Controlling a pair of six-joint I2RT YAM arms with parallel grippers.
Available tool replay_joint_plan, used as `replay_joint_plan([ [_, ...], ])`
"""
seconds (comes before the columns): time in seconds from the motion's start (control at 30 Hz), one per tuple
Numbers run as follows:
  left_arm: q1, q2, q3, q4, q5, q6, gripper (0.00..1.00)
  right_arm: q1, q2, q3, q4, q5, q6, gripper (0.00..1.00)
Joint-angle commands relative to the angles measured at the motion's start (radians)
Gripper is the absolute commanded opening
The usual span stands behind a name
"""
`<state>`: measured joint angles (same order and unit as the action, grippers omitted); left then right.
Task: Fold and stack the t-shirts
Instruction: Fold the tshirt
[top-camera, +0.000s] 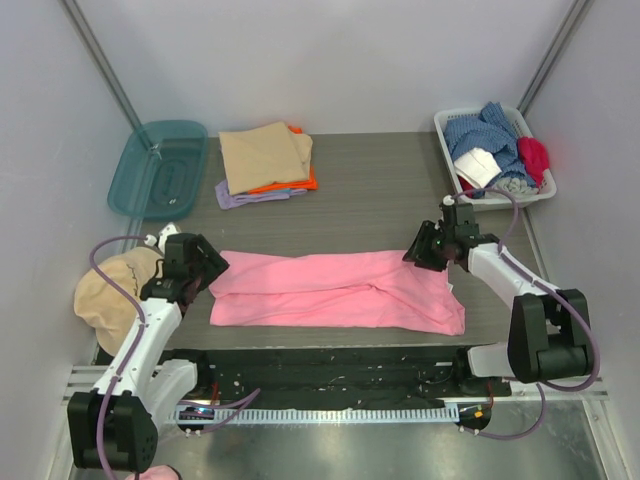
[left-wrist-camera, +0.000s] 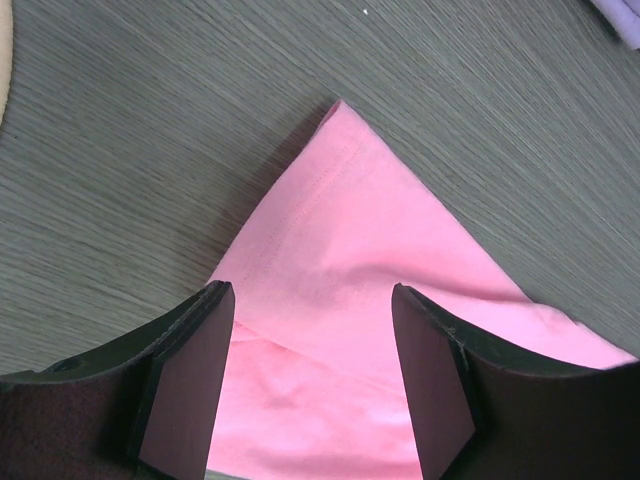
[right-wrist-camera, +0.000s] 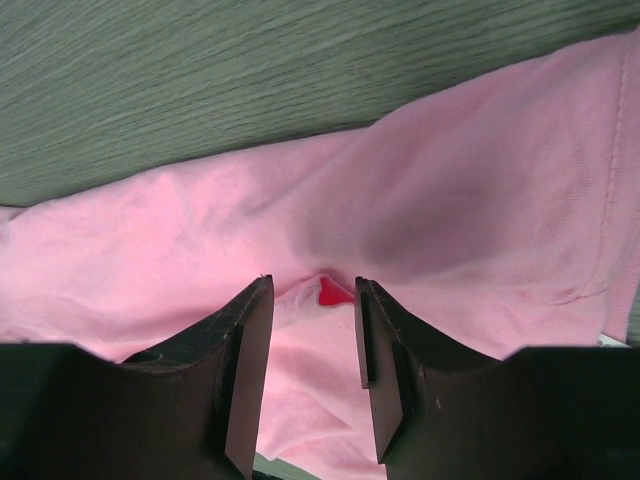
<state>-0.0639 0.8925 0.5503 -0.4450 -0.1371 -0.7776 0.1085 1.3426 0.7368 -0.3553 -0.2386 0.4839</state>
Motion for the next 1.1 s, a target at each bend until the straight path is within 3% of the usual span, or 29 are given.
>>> replay_joint_plan([
  [0.0,0.004,-0.012,-0.004,0.037,0.011,-0.003,0.69,0.010,0.012,-0.014,0.041,-0.008,-0.010,0.45],
  [0.43,0.006,-0.006,-0.018,0.039,0.011,-0.008,0.69,0.033,0.041,-0.025,0.062,-0.022,-0.007,0.39],
  [0.77,0.004,-0.003,-0.026,0.045,0.011,-0.009,0.69,0.034,0.033,-0.033,0.072,-0.036,-0.005,0.11],
  [0.97,0.006,0.000,-0.030,0.049,0.019,-0.014,0.69,0.040,-0.006,-0.031,0.036,-0.054,-0.008,0.01],
  [1.07,0.006,-0.001,-0.032,0.049,0.021,-0.015,0.69,0.060,-0.051,-0.025,0.000,-0.060,-0.004,0.01],
])
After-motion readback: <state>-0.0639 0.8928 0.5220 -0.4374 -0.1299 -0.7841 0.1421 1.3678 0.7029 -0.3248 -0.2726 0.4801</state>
